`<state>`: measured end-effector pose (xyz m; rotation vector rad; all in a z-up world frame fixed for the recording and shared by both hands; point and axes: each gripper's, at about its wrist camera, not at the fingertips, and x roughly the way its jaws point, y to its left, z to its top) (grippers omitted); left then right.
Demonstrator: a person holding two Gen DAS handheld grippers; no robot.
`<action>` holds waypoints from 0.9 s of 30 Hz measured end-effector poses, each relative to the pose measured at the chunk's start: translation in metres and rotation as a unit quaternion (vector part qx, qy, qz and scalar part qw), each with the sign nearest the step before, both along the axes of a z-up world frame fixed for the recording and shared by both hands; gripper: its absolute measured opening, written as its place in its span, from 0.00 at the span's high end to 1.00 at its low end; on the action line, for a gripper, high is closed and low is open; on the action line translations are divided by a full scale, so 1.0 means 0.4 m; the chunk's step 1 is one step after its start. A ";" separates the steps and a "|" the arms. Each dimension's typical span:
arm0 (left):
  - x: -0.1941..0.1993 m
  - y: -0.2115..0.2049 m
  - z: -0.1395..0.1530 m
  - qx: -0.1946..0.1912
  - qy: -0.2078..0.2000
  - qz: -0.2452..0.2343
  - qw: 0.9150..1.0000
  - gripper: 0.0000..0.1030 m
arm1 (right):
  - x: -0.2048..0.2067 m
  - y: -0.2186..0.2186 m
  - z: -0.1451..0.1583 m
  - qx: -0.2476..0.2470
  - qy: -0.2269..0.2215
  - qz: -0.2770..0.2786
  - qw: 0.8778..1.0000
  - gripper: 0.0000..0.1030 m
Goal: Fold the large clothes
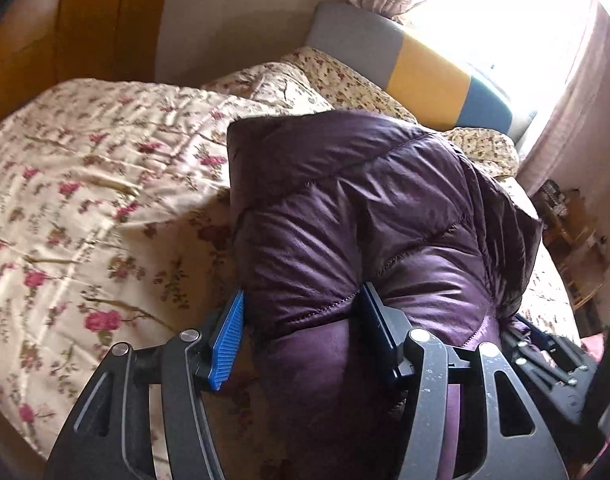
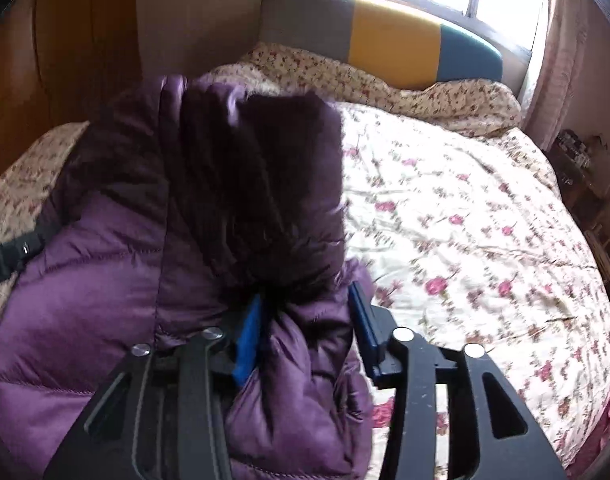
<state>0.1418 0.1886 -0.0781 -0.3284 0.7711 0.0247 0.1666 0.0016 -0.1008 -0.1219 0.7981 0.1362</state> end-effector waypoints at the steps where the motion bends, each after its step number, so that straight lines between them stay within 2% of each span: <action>1: -0.002 0.001 0.006 0.004 -0.003 0.001 1.000 0.45 | -0.006 0.007 0.015 0.003 -0.007 -0.002 1.000 0.51; 9: -0.011 -0.011 0.058 0.023 -0.024 0.002 0.999 0.45 | -0.038 0.058 0.114 0.015 -0.051 0.009 0.999 0.51; 18: 0.008 -0.031 0.072 0.027 -0.030 -0.011 0.999 0.45 | 0.036 0.083 0.144 0.015 -0.061 0.006 0.998 0.51; 22: 0.021 -0.038 0.065 0.029 -0.031 -0.018 0.999 0.45 | 0.080 0.092 0.137 0.009 -0.051 0.001 0.999 0.51; 27: 0.039 -0.051 0.052 0.031 -0.027 -0.027 0.999 0.45 | 0.110 0.076 0.067 -0.005 -0.012 -0.010 1.000 0.51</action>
